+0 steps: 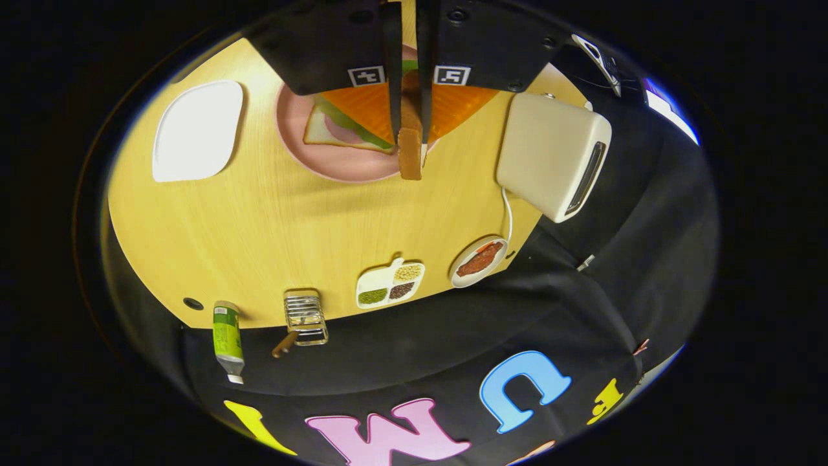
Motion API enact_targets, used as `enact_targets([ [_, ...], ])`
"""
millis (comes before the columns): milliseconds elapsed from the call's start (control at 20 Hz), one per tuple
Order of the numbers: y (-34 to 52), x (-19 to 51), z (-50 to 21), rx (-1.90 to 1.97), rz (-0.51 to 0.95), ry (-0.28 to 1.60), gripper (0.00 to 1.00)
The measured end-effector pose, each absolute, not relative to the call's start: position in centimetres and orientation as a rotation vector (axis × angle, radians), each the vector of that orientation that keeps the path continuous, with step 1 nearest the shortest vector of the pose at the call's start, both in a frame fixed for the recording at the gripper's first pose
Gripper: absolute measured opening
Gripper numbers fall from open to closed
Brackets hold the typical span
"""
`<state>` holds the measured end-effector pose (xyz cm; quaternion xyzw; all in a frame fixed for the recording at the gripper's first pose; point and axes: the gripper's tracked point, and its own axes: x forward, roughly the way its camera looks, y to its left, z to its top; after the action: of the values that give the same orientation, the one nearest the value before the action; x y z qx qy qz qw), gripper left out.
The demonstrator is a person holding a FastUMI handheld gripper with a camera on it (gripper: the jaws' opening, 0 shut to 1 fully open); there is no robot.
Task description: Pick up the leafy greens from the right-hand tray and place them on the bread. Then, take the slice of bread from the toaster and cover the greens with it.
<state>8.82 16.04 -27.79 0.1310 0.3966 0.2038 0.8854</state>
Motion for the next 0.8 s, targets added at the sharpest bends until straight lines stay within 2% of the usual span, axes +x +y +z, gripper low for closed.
enact_targets([
  [250,12.7,8.7,-30.4,0.268,0.341,0.879,0.2],
  [350,11.7,8.6,-31.1,0.213,0.331,0.881,0.29],
  [450,10.6,8.4,-31.9,0.152,0.324,0.886,0.43],
  [550,10.1,8.0,-32.0,0.134,0.338,0.893,0.61],
  [600,9.7,7.9,-31.9,0.127,0.337,0.889,0.81],
  [650,9.4,8.0,-31.6,0.125,0.34,0.879,0.83],
  [750,8.8,8.2,-30.8,0.116,0.343,0.854,0.98],
  [800,8.5,8.2,-30.1,0.105,0.347,0.834,0.99],
])
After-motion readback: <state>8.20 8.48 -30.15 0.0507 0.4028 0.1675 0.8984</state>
